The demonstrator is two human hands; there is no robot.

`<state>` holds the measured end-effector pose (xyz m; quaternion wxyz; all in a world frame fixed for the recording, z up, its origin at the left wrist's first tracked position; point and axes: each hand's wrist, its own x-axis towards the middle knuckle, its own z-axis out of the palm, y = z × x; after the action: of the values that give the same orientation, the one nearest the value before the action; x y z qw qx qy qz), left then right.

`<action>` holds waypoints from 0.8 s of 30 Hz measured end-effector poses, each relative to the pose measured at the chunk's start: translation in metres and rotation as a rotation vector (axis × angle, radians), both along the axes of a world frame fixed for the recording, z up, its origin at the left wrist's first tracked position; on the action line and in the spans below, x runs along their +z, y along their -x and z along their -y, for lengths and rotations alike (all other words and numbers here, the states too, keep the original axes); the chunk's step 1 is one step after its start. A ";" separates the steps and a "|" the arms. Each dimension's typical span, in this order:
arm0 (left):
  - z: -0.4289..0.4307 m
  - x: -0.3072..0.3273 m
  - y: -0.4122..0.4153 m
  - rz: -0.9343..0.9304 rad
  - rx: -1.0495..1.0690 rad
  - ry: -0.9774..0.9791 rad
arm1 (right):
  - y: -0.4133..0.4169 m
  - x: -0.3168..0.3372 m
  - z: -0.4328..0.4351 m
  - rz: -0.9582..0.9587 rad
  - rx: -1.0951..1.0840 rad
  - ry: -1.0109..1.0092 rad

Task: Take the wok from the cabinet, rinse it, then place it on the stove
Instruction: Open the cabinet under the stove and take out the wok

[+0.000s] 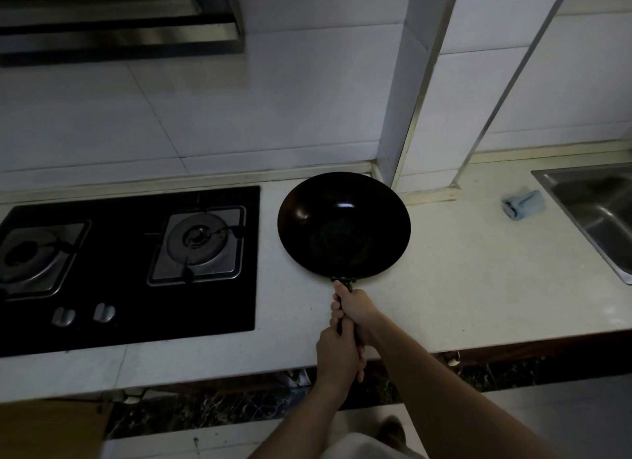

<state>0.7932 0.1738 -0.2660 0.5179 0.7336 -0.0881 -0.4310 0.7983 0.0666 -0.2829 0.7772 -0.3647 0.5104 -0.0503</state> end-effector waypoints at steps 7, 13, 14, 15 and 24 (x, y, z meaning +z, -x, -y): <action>0.000 -0.001 0.000 0.002 0.006 -0.020 | 0.001 -0.002 0.000 -0.013 0.008 -0.013; -0.001 -0.001 0.001 -0.005 0.005 -0.028 | 0.001 -0.007 -0.001 -0.020 0.008 -0.012; -0.001 -0.002 0.001 -0.005 0.006 -0.027 | 0.001 -0.008 -0.001 -0.025 0.013 -0.009; -0.001 -0.002 0.001 -0.008 0.006 -0.024 | 0.001 -0.009 -0.001 -0.029 0.017 -0.008; -0.001 -0.001 -0.003 -0.068 -0.072 -0.017 | 0.004 -0.008 0.002 -0.017 0.046 -0.006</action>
<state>0.7957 0.1751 -0.2669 0.4987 0.7192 -0.0932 -0.4748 0.7940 0.0642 -0.2911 0.7749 -0.3744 0.5086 -0.0279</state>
